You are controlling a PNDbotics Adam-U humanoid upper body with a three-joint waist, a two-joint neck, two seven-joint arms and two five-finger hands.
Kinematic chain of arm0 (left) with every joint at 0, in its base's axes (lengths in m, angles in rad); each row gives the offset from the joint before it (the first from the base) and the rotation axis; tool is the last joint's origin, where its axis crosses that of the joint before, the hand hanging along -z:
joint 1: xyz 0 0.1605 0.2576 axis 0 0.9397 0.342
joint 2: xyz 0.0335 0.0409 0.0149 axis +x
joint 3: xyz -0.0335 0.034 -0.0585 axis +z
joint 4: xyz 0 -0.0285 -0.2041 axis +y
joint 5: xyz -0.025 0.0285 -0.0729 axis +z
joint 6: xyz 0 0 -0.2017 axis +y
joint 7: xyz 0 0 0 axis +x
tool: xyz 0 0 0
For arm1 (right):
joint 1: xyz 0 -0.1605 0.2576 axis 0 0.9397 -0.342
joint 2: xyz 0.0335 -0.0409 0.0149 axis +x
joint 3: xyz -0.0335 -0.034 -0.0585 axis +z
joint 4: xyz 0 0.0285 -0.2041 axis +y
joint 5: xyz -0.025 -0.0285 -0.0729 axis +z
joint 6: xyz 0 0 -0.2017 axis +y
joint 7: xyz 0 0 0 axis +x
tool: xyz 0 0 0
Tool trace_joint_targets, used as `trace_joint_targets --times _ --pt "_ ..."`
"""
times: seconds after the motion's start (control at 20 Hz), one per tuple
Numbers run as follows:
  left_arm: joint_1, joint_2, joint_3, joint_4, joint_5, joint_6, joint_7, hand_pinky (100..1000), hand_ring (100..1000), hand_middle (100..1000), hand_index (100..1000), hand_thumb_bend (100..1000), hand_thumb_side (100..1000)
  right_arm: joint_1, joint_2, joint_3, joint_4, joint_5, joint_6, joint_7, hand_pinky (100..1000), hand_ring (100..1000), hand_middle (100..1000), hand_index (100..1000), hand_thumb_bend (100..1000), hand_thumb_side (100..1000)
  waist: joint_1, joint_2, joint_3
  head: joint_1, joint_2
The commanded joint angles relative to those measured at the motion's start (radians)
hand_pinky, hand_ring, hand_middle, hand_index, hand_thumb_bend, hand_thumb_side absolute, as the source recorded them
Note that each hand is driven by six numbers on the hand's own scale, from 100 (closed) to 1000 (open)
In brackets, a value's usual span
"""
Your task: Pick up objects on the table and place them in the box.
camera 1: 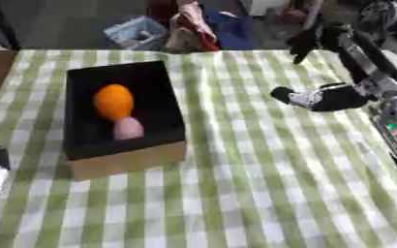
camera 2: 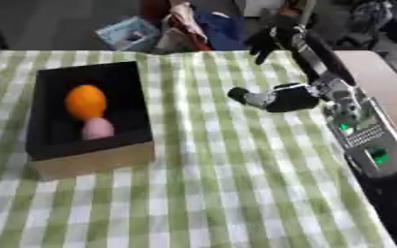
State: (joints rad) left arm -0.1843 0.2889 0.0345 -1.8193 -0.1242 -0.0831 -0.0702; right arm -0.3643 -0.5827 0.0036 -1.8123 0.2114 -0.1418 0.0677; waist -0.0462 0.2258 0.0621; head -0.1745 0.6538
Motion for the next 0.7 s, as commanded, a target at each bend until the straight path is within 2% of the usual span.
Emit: trace_joint_targets --times 0.05,0.45,0.7 --pt "-0.005 0.004 0.008 -0.018 -0.005 -0.001 0.004 668 534 525 564 196 100 0.014 0.013 -0.026 -0.032 -0.032 0.007 -0.02 677 533 545 707 590 266 0.007 -0.012 -0.003 0.012 0.016" --pt "-0.002 0.004 0.011 -0.019 -0.008 -0.002 0.006 668 534 525 565 198 100 0.073 0.08 -0.041 -0.039 -0.069 0.013 -0.034 672 526 538 695 578 261 0.011 -0.006 -0.007 0.046 0.072" --pt "-0.003 0.002 0.01 -0.019 -0.011 -0.002 0.004 669 534 525 566 197 100 0.095 0.096 -0.043 -0.039 -0.096 0.005 -0.023 672 526 537 693 572 255 0.01 0.001 -0.008 0.064 0.089"
